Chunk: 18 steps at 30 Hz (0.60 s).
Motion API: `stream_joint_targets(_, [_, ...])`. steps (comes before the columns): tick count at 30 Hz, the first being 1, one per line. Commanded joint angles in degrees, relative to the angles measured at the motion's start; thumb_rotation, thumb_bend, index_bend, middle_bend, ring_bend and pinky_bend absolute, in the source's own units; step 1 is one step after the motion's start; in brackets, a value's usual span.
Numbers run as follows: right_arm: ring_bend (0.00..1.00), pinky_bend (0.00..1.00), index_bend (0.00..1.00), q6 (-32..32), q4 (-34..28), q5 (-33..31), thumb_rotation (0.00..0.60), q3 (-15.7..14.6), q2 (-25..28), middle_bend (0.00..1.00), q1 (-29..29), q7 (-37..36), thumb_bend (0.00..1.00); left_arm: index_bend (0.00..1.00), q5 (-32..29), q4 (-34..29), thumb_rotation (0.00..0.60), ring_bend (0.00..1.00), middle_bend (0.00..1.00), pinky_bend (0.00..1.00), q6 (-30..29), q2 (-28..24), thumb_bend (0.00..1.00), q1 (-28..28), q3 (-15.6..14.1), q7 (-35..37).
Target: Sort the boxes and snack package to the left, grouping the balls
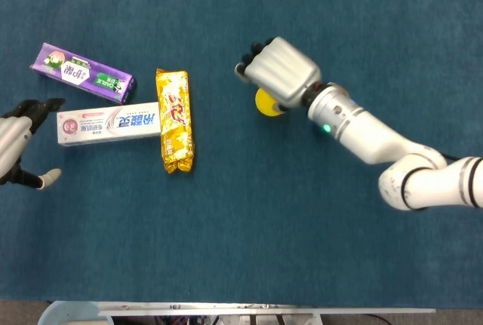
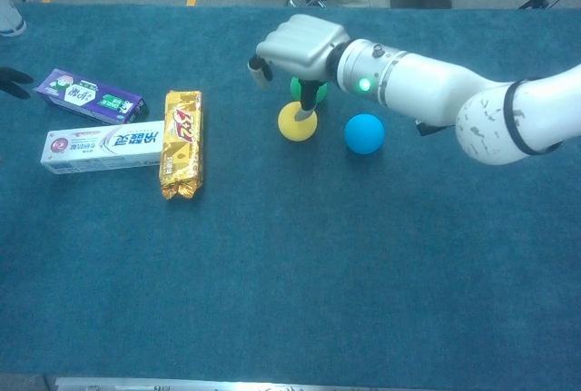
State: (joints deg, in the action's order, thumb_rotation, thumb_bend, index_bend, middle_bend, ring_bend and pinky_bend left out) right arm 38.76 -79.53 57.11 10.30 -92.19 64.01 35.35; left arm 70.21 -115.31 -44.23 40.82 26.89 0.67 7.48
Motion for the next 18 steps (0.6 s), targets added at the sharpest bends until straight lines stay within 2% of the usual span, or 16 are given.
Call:
stream_joint_targets(1, [0.27, 0.40, 0.38, -0.07, -0.39, -0.11, 0.600, -1.73, -1.05, 0.37, 1.02, 2.21, 0.02, 0.00, 0.19, -0.12, 0.600, 0.00, 0.12, 0.14, -0.18, -0.15, 0.27, -0.15, -0.01, 0.14])
stream_joint_targets(10, [0.25, 0.40, 0.38, 2.37, 2.58, -0.71, 0.600, -5.31, -4.27, 0.35, 1.55, 6.41, 0.02, 0.00, 1.11, -0.06, 0.600, 0.00, 0.12, 0.14, -0.50, -0.46, 0.27, -0.73, -0.24, 0.89])
stream_joint_targets(18, [0.24, 0.40, 0.34, 2.80, 5.17, -0.82, 0.600, -6.27, -6.08, 0.33, 1.36, 6.34, 0.02, 0.00, 1.73, 0.06, 0.600, 0.00, 0.12, 0.14, -0.37, -0.64, 0.27, -0.91, -0.27, 1.61])
